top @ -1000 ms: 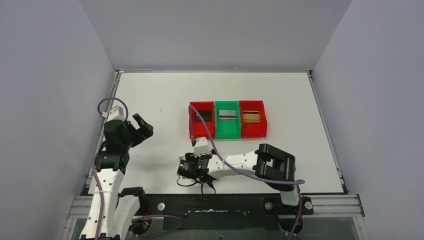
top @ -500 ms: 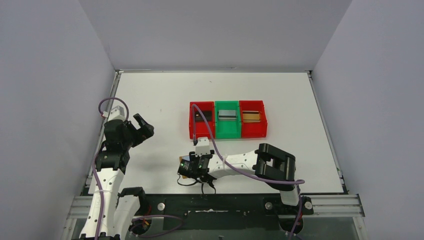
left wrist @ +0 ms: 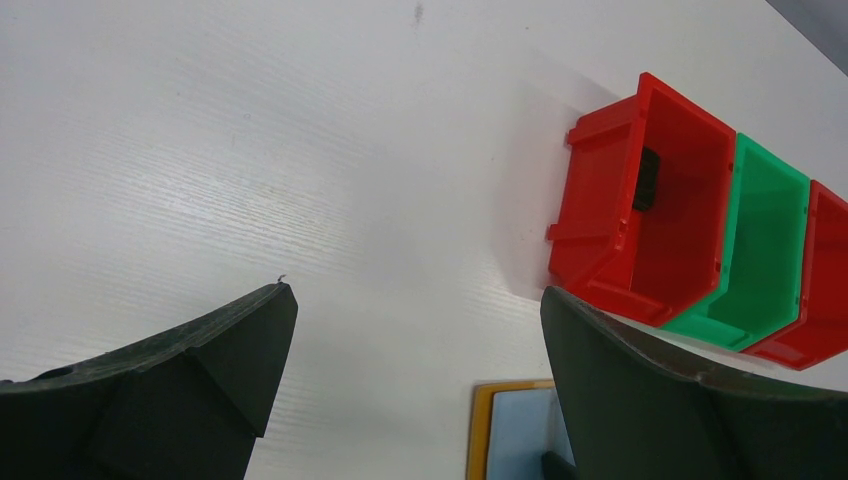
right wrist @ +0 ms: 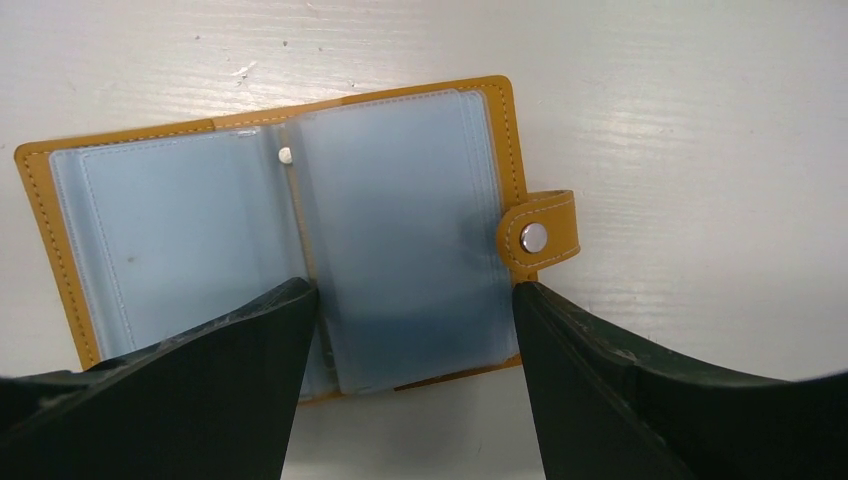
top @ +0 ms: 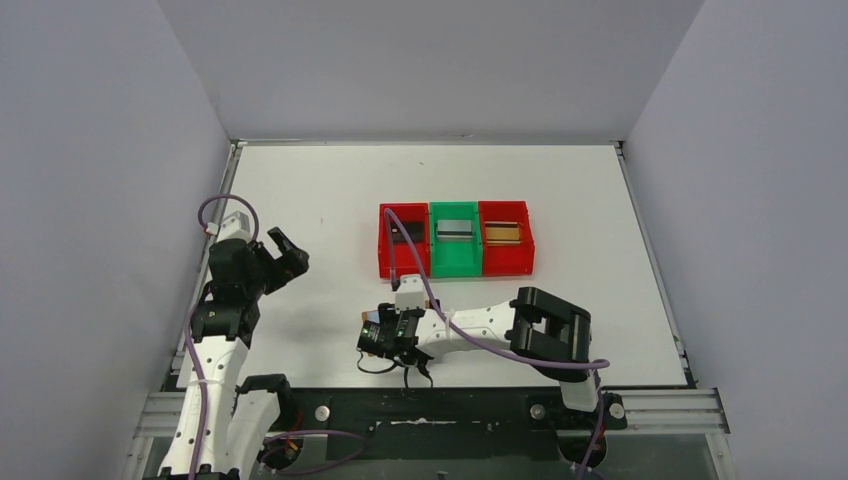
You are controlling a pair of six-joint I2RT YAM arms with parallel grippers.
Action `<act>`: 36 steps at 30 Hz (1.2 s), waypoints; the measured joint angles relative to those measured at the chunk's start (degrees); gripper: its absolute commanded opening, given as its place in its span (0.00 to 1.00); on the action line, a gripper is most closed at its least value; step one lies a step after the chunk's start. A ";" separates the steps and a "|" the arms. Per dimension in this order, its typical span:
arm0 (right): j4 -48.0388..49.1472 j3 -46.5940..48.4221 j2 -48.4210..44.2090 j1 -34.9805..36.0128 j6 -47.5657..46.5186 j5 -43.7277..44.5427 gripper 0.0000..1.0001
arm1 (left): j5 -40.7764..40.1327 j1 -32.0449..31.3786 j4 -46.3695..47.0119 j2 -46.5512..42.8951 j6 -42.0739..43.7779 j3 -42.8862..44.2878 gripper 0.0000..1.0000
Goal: Take the credit cards out of the card holder
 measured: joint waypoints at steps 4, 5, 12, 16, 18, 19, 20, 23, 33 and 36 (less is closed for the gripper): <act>-0.35 0.00 0.00 0.02 -0.04 0.28 0.76 | 0.04 -0.02 0.00 0.00 0.00 0.00 0.96; -0.37 -0.02 0.00 0.02 0.00 0.35 0.74 | 0.04 -0.02 0.00 0.00 0.00 0.00 0.96; 7.78 -5.55 -2.56 -0.09 -0.92 -0.07 0.59 | 0.24 -0.09 0.00 0.02 0.00 0.00 0.96; 10.71 -7.76 -3.74 -0.07 -1.22 -0.02 0.53 | 0.28 -0.20 0.00 0.15 0.00 0.00 0.96; 10.03 -7.28 -3.67 0.48 -0.81 0.22 0.51 | 0.37 -0.35 0.02 0.22 0.02 0.00 0.96; 9.07 -6.64 -3.41 0.63 -0.09 0.26 0.49 | 0.48 -0.42 0.00 0.28 0.02 0.00 0.96; 7.69 -5.84 -2.97 0.92 0.81 0.44 0.47 | 0.63 -0.44 0.02 0.35 0.04 0.00 0.96; 2.25 -3.41 -1.84 2.75 4.85 1.31 0.46 | 1.07 -0.44 0.00 0.44 0.09 0.00 0.96; -13.99 -2.19 -2.12 8.24 19.67 4.33 0.89 | 3.19 -0.57 0.48 0.52 0.31 -1.29 0.96; -13.66 -2.19 -5.44 8.22 17.46 5.88 0.97 | 4.17 -0.57 0.48 1.05 0.44 -1.29 0.96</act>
